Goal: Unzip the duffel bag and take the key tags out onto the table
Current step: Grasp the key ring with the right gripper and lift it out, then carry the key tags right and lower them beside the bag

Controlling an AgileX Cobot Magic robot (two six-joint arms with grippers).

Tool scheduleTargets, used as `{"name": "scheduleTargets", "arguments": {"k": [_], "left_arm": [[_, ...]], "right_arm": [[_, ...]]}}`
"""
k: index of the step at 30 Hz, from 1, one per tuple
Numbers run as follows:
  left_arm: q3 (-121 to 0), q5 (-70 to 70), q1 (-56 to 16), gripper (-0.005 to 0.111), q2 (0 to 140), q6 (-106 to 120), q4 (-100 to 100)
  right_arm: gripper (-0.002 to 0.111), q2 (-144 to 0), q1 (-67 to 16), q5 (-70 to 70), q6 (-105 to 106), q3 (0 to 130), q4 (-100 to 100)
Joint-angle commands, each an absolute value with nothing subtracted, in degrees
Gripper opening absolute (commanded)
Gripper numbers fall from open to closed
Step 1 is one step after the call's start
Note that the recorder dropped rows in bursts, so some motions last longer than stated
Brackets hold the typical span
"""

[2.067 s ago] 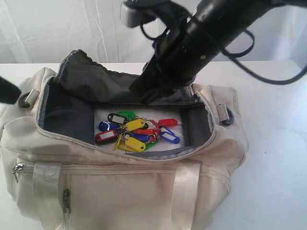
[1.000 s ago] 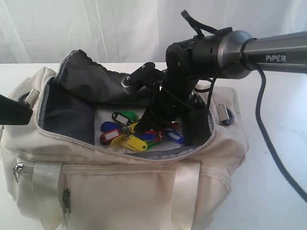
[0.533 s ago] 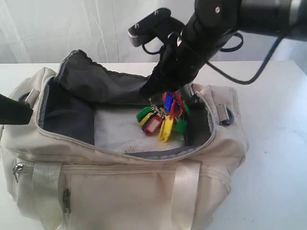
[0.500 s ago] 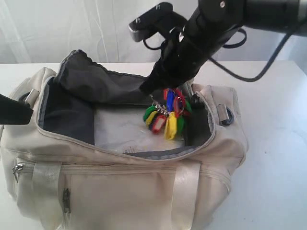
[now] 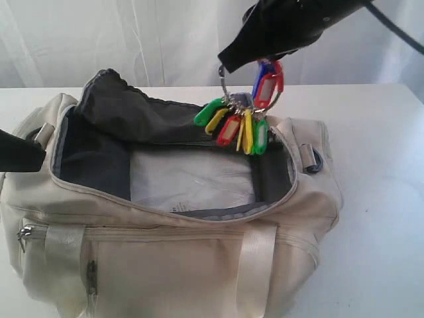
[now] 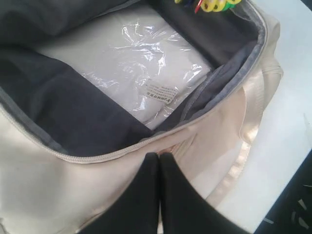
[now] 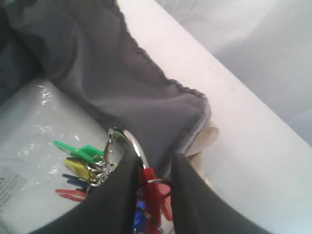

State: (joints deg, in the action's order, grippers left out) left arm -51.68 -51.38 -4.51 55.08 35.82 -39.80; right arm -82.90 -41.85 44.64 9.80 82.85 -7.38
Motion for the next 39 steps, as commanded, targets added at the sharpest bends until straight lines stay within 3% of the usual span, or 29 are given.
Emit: {"name": "scheduleTargets", "arguments": {"k": [1, 16, 39], "left_arm": [[-51.41, -52.08, -4.67, 0.0, 54.6, 36.19, -41.03], [-51.41, -52.08, -4.67, 0.0, 54.6, 36.19, -41.03], [-51.41, -52.01, -4.67, 0.0, 54.6, 36.19, -41.47]], "right_arm": [[0.0, -79.75, -41.67, 47.9, 3.49, 82.86, -17.41], [0.0, -75.58, -31.09, 63.6, 2.67, 82.54, -18.98], [0.0, -81.78, -23.88, 52.01, -0.45, 63.98, -19.54]]}}
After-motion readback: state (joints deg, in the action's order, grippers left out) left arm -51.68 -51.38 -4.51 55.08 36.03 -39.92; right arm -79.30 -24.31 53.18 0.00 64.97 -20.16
